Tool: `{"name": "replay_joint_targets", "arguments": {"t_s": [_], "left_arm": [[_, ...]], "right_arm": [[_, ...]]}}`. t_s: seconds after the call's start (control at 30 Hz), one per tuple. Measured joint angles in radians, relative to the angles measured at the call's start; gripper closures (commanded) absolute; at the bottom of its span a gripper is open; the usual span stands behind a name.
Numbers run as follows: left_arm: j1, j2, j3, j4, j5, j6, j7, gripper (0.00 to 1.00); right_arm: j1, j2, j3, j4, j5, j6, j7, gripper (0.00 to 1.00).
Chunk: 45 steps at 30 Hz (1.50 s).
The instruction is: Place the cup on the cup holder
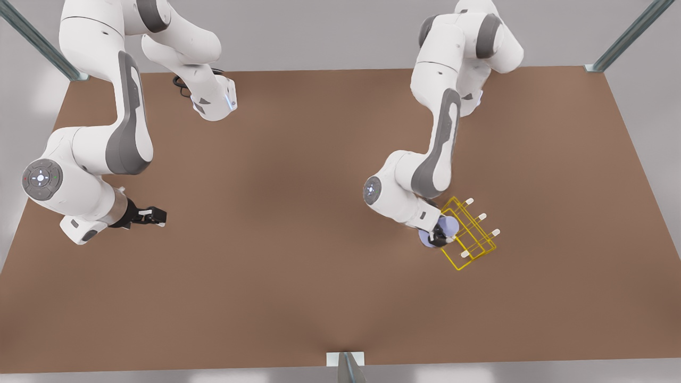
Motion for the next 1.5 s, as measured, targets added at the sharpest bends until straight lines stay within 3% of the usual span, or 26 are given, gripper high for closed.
{"name": "replay_joint_targets", "arguments": {"t_s": [0.1, 0.2, 0.37, 0.73, 1.13, 1.17, 1.2, 1.33, 1.4, 1.5], "left_arm": [[-0.188, 0.049, 0.198, -0.084, 0.035, -0.085, 0.042, 0.30], [-0.269, 0.077, 0.263, -0.120, 0.045, -0.134, 0.082, 0.30], [-0.329, 0.123, 0.268, -0.115, 0.020, -0.177, 0.134, 0.30], [-0.251, 0.235, 0.231, 0.034, -0.006, -0.187, 0.210, 0.30], [-0.218, 0.278, 0.198, 0.048, -0.050, -0.151, 0.243, 0.29], [-0.217, 0.278, 0.197, 0.048, -0.056, -0.148, 0.244, 0.09], [-0.217, 0.278, 0.196, 0.048, -0.060, -0.145, 0.245, 0.00], [-0.217, 0.275, 0.198, 0.047, -0.063, -0.137, 0.250, 0.00], [-0.221, 0.208, 0.219, 0.043, -0.062, -0.153, 0.260, 0.00], [-0.167, -0.070, 0.228, 0.090, -0.116, -0.223, 0.341, 0.00]], "right_arm": [[0.000, 0.001, 0.000, 0.000, 0.000, 0.000, 0.000, 0.00], [0.000, 0.002, 0.000, 0.000, 0.000, 0.000, 0.000, 0.00], [-0.001, 0.002, -0.001, 0.000, 0.000, 0.000, 0.000, 0.00], [-0.001, 0.002, -0.004, 0.000, -0.001, 0.014, -0.001, 0.00], [-0.001, 0.002, -0.004, 0.000, -0.006, 0.072, 0.000, 0.00], [-0.001, 0.002, -0.004, -0.001, -0.006, 0.074, 0.000, 0.00], [-0.001, 0.002, -0.004, -0.002, -0.006, 0.075, 0.000, 0.00], [-0.002, -0.010, -0.005, -0.020, -0.005, 0.079, 0.001, 0.00], [-0.002, -0.037, -0.006, -0.054, -0.006, 0.080, 0.001, 0.00], [-0.001, -0.064, -0.006, -0.091, -0.007, 0.081, 0.003, 0.00]]}}
